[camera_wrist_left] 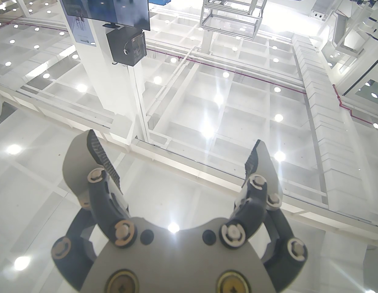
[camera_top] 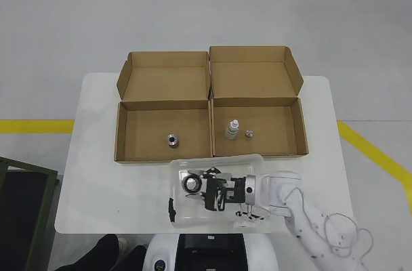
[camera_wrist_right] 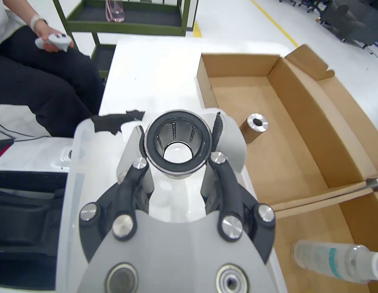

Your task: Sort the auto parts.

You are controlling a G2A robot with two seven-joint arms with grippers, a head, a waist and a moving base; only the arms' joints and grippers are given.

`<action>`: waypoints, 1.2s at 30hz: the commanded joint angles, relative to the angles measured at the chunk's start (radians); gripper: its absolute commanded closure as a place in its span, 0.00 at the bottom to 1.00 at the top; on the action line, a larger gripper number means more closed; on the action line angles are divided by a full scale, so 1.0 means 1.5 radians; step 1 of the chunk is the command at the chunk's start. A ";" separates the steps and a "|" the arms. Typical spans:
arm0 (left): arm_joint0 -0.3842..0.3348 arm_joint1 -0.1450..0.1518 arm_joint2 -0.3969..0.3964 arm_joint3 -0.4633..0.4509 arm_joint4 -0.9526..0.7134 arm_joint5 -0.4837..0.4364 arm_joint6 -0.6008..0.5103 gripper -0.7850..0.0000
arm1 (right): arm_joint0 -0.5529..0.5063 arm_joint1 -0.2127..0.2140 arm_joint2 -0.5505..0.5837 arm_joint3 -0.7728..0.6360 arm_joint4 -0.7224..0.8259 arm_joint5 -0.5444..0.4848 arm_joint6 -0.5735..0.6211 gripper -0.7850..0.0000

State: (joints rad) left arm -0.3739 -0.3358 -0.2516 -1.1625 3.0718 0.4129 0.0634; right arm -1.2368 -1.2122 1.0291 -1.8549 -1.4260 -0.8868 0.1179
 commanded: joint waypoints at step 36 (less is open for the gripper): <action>0.000 0.000 0.000 0.000 0.000 0.000 0.000 0.00 | 0.059 -0.003 0.073 -0.109 0.427 0.124 -0.021 1.00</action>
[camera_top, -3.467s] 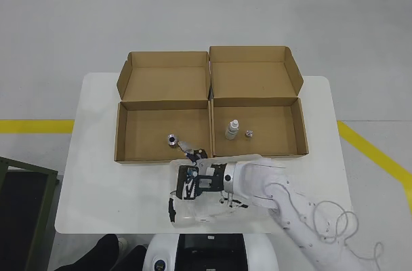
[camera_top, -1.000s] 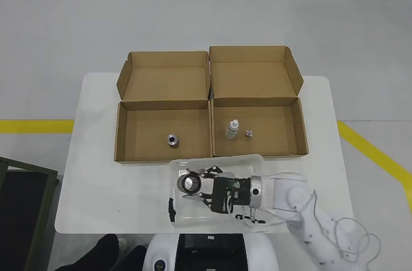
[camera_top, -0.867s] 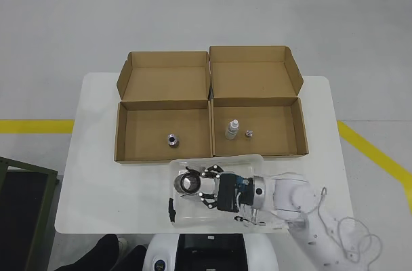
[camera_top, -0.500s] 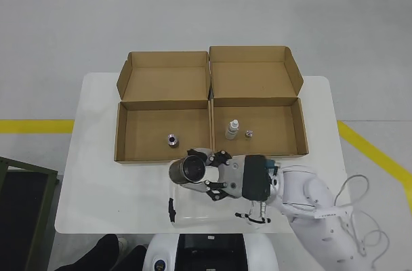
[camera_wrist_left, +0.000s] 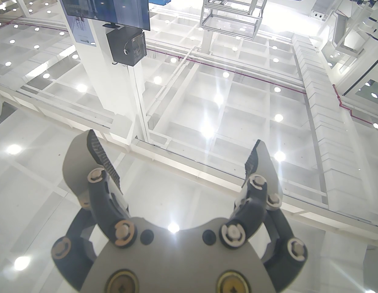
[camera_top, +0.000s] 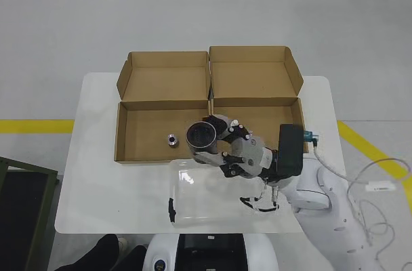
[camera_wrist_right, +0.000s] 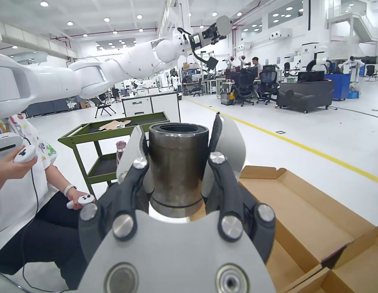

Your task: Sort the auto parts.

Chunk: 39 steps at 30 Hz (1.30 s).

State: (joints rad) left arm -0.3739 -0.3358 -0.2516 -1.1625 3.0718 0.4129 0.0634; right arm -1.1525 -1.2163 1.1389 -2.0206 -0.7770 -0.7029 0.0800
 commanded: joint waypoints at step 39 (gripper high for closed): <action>0.000 0.000 0.000 0.000 0.000 0.000 0.000 0.00 | 0.123 -0.031 -0.160 0.252 -0.246 0.053 0.066 1.00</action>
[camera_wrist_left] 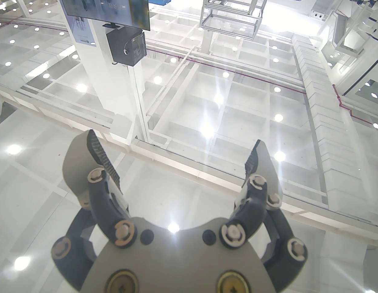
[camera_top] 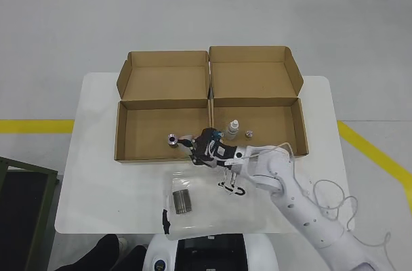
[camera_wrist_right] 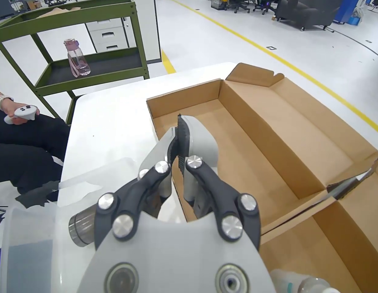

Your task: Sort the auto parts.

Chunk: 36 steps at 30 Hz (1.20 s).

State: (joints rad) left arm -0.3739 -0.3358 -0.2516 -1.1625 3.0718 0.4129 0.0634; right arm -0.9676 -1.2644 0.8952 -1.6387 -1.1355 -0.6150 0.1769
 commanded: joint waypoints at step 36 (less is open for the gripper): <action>0.000 0.000 0.000 0.000 0.000 0.000 0.000 0.00 | -0.117 0.043 -0.028 -0.119 -0.191 -0.202 0.136 0.07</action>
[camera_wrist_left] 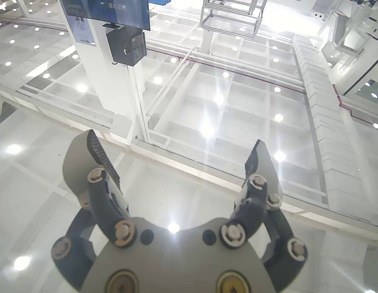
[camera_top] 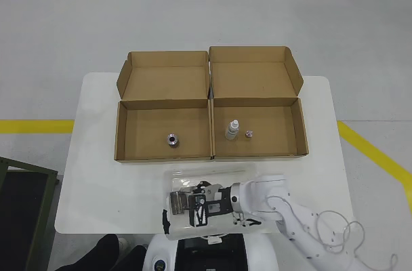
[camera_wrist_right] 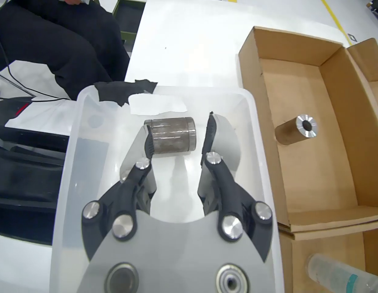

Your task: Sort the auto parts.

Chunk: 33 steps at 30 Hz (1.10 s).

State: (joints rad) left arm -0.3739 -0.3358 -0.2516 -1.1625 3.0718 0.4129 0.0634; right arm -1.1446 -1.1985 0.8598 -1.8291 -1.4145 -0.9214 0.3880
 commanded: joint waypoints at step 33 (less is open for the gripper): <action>0.000 0.000 0.000 0.000 0.000 0.000 0.000 0.00 | -0.012 -0.019 -0.092 0.076 -0.154 0.193 -0.062 0.18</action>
State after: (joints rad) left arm -0.3739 -0.3358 -0.2516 -1.1625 3.0718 0.4129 0.0634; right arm -1.1582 -1.2257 0.7215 -1.7148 -1.6409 -0.6506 0.2970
